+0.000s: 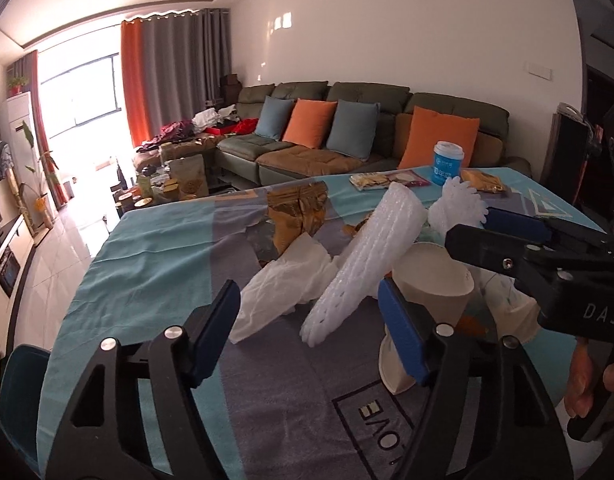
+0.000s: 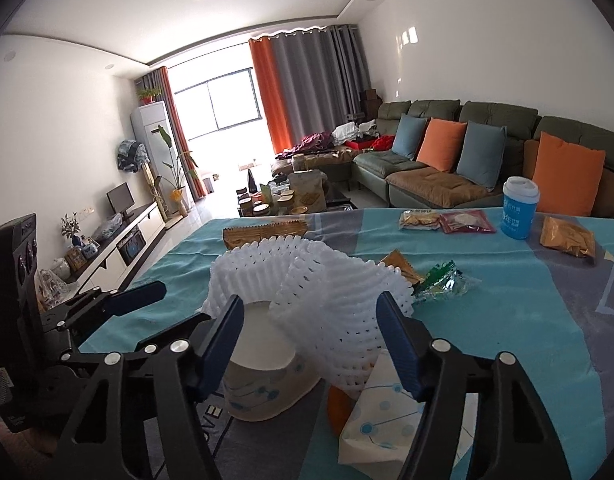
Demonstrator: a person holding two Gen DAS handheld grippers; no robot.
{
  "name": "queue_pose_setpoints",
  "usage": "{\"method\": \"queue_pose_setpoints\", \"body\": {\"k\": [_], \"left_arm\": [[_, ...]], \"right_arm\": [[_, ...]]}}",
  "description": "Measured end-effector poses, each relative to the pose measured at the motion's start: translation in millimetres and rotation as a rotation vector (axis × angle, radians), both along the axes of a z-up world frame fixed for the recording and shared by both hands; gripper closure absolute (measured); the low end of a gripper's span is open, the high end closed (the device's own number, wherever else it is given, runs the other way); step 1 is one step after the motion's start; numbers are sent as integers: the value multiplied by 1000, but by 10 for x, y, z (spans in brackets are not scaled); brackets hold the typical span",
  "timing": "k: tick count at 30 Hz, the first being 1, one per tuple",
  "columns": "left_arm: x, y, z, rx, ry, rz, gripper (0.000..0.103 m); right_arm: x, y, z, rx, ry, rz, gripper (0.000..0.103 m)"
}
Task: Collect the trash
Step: 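Grasp white foam nets with the right gripper while the left gripper grasps another foam net, then carry both foam nets to the teal bin and lower them inside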
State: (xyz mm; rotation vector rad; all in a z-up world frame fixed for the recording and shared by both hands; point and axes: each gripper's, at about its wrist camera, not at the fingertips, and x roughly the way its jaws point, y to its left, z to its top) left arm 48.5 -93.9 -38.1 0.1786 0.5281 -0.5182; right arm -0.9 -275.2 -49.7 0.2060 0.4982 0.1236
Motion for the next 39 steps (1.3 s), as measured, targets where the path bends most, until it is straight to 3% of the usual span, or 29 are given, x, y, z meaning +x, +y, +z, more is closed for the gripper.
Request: {"method": "queue_pose_setpoints", "body": {"k": [2, 5, 6, 8, 10, 26, 32, 39], "left_arm": [[79, -36, -48, 2, 21, -35, 43], [151, -67, -94, -4, 61, -74, 65], [193, -79, -121, -7, 78, -80, 80], [257, -82, -165, -19, 99, -79, 90], [282, -66, -177, -41, 93, -81, 91], [0, 399, 189, -149, 49, -58, 92], [-204, 681, 358, -168, 33, -7, 92], [-387, 1217, 500, -192, 1, 104, 92]], "right_arm": [[40, -34, -23, 28, 21, 13, 55], [69, -108, -58, 61, 34, 22, 65], [62, -120, -59, 67, 33, 23, 69], [60, -139, -50, 66, 29, 24, 73], [41, -152, -15, 60, 21, 24, 81], [-135, -166, 472, 23, -115, 34, 83], [-194, 81, 687, 14, -176, 112, 83], [-91, 516, 762, 52, -185, 268, 83]]}}
